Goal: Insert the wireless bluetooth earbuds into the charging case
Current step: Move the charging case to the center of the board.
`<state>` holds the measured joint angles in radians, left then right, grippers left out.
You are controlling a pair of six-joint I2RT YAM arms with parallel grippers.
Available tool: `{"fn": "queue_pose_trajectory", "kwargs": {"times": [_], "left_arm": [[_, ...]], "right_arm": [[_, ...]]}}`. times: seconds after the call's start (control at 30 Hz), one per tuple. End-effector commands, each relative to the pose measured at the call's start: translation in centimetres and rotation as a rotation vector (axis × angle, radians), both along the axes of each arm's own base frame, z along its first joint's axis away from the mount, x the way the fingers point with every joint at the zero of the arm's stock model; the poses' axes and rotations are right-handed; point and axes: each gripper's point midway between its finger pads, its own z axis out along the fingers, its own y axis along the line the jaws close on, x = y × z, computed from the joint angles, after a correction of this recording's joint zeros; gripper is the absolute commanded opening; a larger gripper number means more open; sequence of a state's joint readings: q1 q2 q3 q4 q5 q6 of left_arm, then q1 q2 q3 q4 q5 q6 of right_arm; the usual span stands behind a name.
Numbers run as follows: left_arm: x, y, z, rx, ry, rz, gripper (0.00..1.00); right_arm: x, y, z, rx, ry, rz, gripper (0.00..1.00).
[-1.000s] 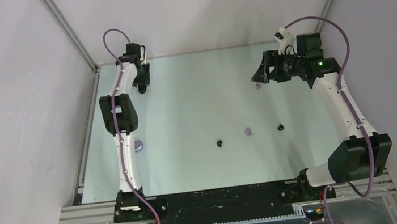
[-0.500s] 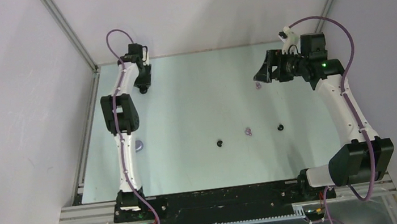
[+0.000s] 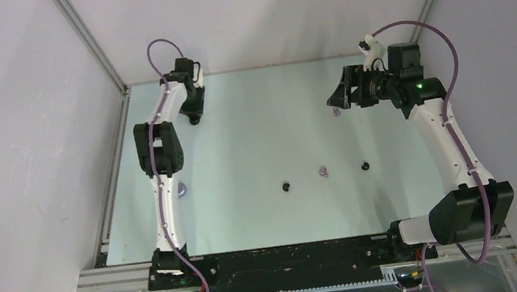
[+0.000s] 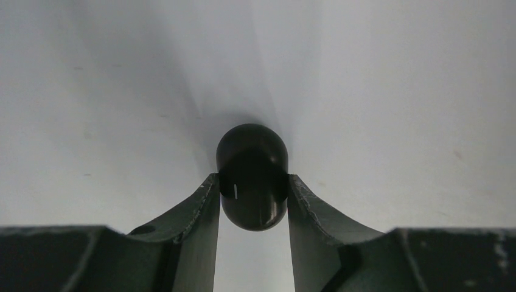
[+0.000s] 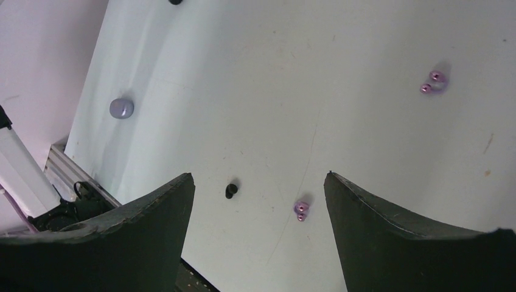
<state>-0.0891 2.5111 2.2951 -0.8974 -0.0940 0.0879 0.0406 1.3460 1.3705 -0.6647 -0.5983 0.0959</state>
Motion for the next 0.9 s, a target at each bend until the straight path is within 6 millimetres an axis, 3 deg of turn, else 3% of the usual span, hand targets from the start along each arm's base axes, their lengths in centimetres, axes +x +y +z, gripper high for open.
{"fn": "queue_pose_trajectory", "kwargs": {"times": [0.0,0.13,0.33,0.43,0.5,0.53,0.57,0.6,0.63,0.87], "left_arm": [[-2.1,-7.8,4.1,-0.117,-0.027,-0.167,0.13],[-4.8,-13.0,3.9,-0.207,0.021,-0.262,0.13],[-9.1,-18.7,1.6,-0.221,0.110,-0.367,0.17],[-10.6,-20.9,1.4,-0.264,0.128,-0.386,0.31],[-11.4,-22.5,1.6,-0.306,0.138,-0.401,0.48],[-11.7,-23.1,1.8,-0.337,0.146,-0.397,0.65],[-11.8,-23.4,2.1,-0.349,0.143,-0.398,0.72],[-12.0,-23.7,2.6,-0.369,0.144,-0.398,0.90],[-12.2,-23.8,2.6,-0.377,0.147,-0.399,0.97],[-14.2,-24.5,4.0,-0.513,0.151,-0.436,0.99]], "right_arm": [[0.1,1.9,0.9,-0.016,-0.071,0.060,0.83],[0.8,3.5,0.1,-0.036,-0.080,0.101,0.83],[1.4,4.6,-1.8,-0.050,-0.056,0.125,0.84],[1.6,4.6,-2.9,-0.057,-0.034,0.121,0.84],[1.8,4.6,-3.4,-0.058,-0.020,0.120,0.84],[1.8,4.7,-3.5,-0.056,-0.016,0.122,0.84],[2.0,4.7,-3.8,-0.055,-0.008,0.122,0.84],[2.1,4.8,-4.2,-0.054,0.001,0.124,0.84],[2.2,4.9,-4.3,-0.048,0.003,0.128,0.84],[3.9,6.0,-7.5,0.002,0.102,0.126,0.84]]}}
